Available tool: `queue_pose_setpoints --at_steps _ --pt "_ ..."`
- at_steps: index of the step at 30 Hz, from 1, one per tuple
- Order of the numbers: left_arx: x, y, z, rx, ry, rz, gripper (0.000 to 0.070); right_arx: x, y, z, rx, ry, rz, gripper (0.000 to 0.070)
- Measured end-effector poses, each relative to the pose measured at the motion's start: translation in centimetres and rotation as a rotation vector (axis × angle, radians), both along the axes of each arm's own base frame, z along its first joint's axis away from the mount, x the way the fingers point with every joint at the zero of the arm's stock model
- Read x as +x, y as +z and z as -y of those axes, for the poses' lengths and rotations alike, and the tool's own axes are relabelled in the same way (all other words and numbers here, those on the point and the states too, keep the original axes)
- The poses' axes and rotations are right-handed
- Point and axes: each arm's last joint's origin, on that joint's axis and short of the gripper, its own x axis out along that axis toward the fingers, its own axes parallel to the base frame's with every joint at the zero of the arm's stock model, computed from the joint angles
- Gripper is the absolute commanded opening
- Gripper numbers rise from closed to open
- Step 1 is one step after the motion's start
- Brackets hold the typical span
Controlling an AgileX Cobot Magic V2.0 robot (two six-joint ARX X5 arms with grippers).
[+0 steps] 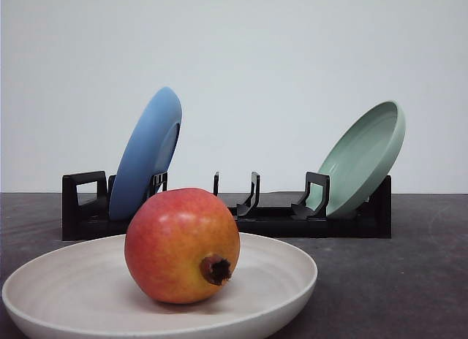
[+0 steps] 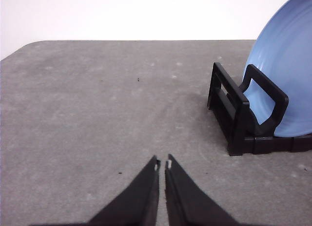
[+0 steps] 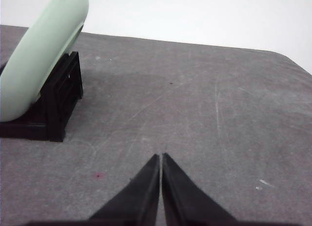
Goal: Place pomegranate in white plate
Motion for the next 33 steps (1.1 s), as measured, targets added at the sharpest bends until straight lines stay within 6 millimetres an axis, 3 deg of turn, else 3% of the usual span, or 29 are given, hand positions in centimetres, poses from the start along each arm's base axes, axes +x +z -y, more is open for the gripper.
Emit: queue_pose_setpoints --at_steps 33 --pt "0.00 0.00 0.00 0.000 0.000 0.000 0.0000 0.01 0.04 -0.02 0.069 -0.006 0.005 0.0000"
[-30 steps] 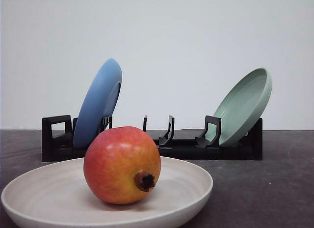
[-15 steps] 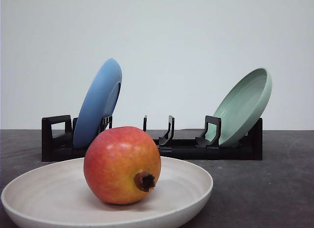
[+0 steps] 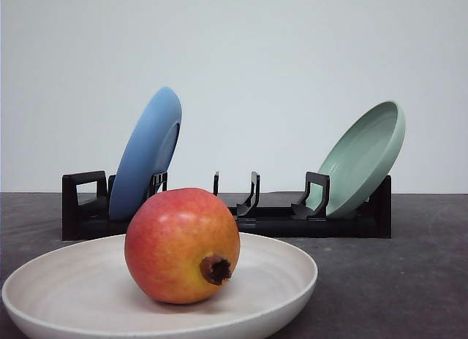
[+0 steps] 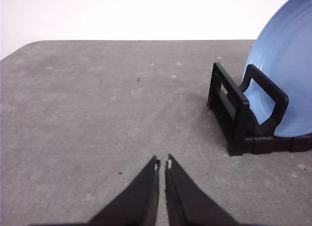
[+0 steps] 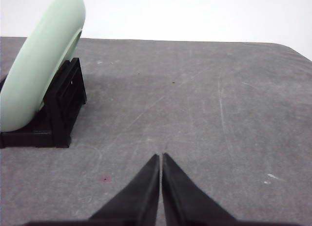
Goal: Place pomegranate in white plate
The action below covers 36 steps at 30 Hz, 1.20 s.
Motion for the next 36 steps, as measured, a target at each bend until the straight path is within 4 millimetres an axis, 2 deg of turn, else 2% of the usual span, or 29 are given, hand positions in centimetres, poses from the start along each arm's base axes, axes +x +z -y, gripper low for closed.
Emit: queue_pose_setpoints --at_steps 36 --pt "0.00 0.00 0.00 0.000 0.000 0.000 0.0000 0.00 0.00 0.00 0.001 0.000 0.000 0.0000"
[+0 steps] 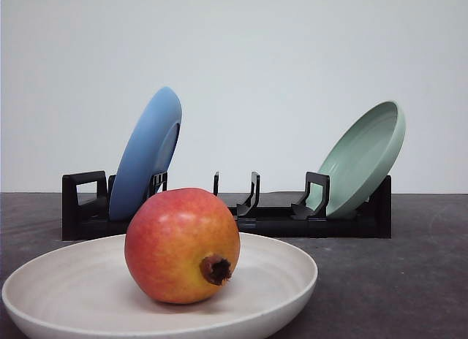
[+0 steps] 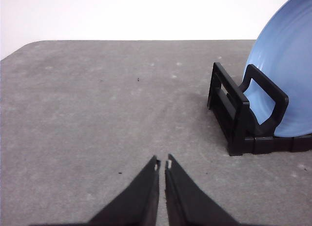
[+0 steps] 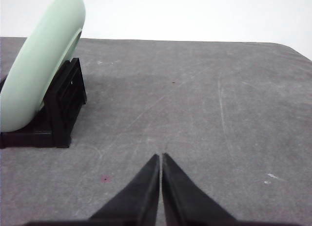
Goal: Place pomegranate in white plate
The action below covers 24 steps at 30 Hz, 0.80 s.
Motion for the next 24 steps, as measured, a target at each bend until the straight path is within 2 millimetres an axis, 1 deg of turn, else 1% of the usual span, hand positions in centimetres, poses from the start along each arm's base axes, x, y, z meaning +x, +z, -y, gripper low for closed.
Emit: queue_pose_setpoints --at_steps 24 --pt "0.00 0.00 0.00 0.000 0.000 0.000 0.0000 0.00 0.00 0.00 0.000 0.000 0.000 0.0000"
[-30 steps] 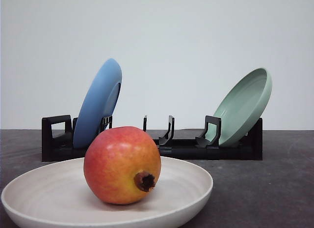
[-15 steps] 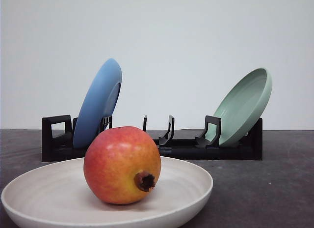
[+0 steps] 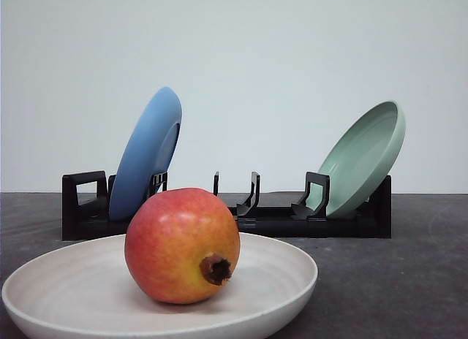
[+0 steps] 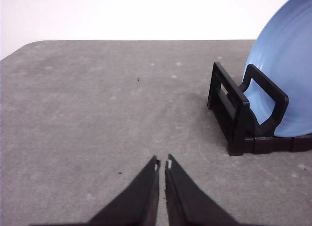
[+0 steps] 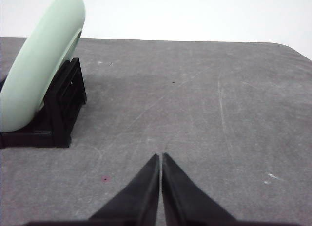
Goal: Place pomegranate in white plate
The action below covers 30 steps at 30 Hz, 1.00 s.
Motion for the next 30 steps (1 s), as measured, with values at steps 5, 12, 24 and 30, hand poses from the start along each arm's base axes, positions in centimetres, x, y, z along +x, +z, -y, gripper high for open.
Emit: queue_pose_setpoints --at_steps 5,12,24,30 --pt "0.00 0.00 0.00 0.000 0.000 0.000 0.0000 0.00 0.00 0.00 0.000 0.000 0.000 0.0000" --pt "0.00 0.00 0.00 0.000 0.000 0.000 0.0000 0.00 0.00 0.00 0.000 0.000 0.000 0.0000" --pt "0.00 0.00 0.00 0.000 0.000 0.000 0.0000 0.00 0.00 0.00 0.000 0.000 0.000 0.0000" --pt "0.00 0.00 0.00 0.000 0.000 0.000 0.0000 0.00 0.00 0.00 0.000 0.000 0.000 0.0000"
